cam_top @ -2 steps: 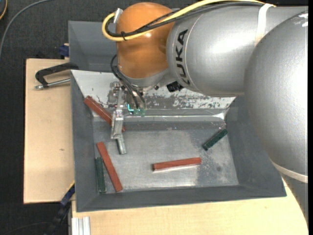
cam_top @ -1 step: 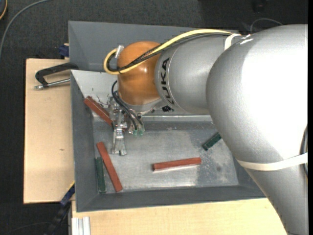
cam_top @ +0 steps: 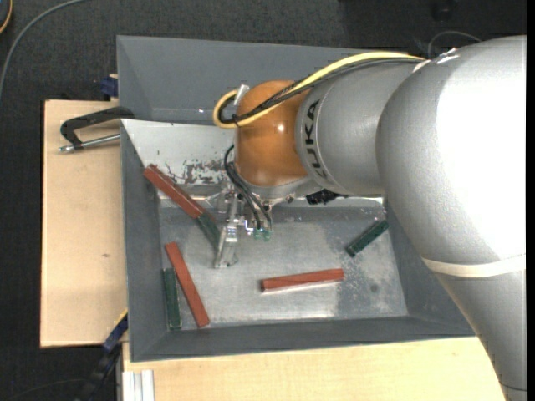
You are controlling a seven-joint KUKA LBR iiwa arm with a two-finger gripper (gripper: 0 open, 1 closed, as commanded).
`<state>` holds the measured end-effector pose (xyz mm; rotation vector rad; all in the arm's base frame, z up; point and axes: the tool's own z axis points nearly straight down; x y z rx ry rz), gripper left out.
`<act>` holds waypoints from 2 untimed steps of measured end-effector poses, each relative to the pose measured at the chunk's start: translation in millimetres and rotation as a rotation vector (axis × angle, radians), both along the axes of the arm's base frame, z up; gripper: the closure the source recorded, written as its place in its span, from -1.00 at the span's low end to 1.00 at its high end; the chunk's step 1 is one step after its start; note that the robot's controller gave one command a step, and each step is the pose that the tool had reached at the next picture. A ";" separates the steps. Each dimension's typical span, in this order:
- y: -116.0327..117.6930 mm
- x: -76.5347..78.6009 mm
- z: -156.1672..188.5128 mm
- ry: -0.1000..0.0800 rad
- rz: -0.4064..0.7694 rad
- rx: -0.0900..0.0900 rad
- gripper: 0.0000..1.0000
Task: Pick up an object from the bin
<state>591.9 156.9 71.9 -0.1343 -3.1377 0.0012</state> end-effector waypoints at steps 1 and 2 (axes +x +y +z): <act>2.0 0.0 0.1 -0.001 0.002 0.002 1.00; 24.6 9.3 238.0 -0.017 0.373 0.003 1.00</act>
Offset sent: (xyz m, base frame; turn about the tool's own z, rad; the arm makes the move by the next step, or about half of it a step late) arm 0.0000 0.0000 0.0000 0.0000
